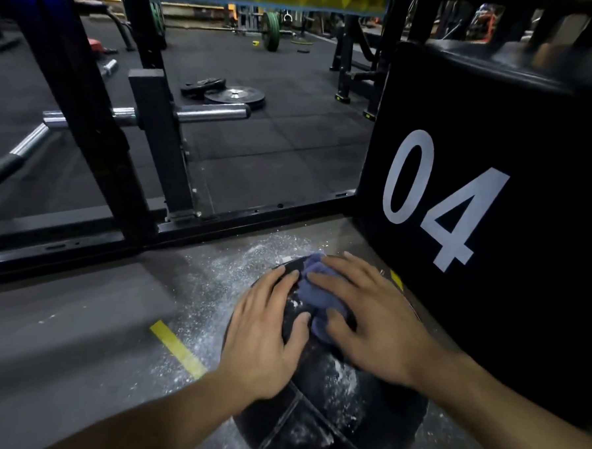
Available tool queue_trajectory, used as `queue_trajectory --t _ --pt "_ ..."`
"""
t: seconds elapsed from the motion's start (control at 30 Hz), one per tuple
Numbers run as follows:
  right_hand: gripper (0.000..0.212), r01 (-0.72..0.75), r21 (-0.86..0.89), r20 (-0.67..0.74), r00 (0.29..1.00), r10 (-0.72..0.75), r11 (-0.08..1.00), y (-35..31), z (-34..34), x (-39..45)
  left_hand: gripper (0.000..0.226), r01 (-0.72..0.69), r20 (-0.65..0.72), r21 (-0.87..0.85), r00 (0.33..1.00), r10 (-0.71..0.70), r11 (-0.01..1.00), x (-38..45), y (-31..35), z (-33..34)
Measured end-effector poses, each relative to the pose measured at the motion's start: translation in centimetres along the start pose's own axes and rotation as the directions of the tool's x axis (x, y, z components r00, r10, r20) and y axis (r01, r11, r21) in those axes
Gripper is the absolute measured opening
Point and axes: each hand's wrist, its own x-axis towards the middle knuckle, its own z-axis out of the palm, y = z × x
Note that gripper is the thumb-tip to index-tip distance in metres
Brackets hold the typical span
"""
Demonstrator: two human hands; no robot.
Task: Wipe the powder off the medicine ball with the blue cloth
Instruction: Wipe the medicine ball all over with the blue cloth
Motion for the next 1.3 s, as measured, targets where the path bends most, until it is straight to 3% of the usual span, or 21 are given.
queue_trajectory --t 0.27,0.37,0.43,0.53,0.6,0.67,0.73,0.93,1.03,1.2,1.3 --pt "0.071 0.133 -0.268 -0.168 0.969 -0.183 0.954 -0.8 6.6 -10.8 0.074 0.058 0.057 -0.078 0.997 -0.053 0.995 2.7 -0.6 -0.3" --pt "0.07 0.135 -0.236 -0.206 0.961 -0.186 0.962 0.2 6.0 -9.4 0.075 0.062 0.065 -0.047 0.996 -0.059 0.997 3.2 -0.7 -0.2" --pt "0.065 0.071 -0.168 -0.226 0.968 -0.108 0.983 0.3 4.0 -6.7 0.076 0.072 0.068 -0.04 0.995 -0.07 0.997 3.3 -0.3 -0.2" --pt "0.061 -0.218 -0.047 -0.156 0.966 0.208 0.975 0.8 1.3 -0.5 0.077 0.086 0.061 -0.043 0.995 -0.083 0.995 3.1 0.2 0.0" --pt "0.059 -0.408 0.08 -0.041 0.91 0.412 0.909 1.4 0.1 3.8 0.077 0.092 0.065 -0.045 0.994 -0.089 0.995 3.1 0.3 0.1" --pt "0.05 -0.486 0.146 0.025 0.872 0.488 0.862 2.1 -0.5 6.4 0.076 0.104 0.07 -0.059 0.993 -0.1 0.993 3.5 0.1 0.1" --pt "0.045 -0.451 0.145 0.016 0.891 0.453 0.881 2.0 -0.1 6.7 0.075 0.126 0.065 -0.085 0.991 -0.12 0.988 3.9 -0.2 0.1" --pt "0.065 -0.234 -0.045 -0.151 0.962 0.225 0.971 -0.6 1.6 1.1 0.068 0.09 0.046 -0.084 0.995 -0.087 0.992 3.7 -0.9 0.0" --pt "0.064 -0.111 -0.133 -0.233 0.969 0.078 0.985 -1.6 3.4 -3.1 0.057 0.098 0.068 -0.082 0.993 -0.093 0.992 4.5 -1.0 0.1" --pt "0.068 0.127 -0.309 -0.151 0.972 -0.181 0.943 -2.4 7.2 -9.3 0.053 0.119 0.116 -0.13 0.988 -0.104 0.984 4.8 -1.6 -0.5" --pt "0.063 0.079 -0.251 -0.198 0.971 -0.132 0.965 -0.9 6.0 -8.4 0.053 0.101 0.182 -0.135 0.98 -0.076 0.986 4.7 -1.9 -1.3"
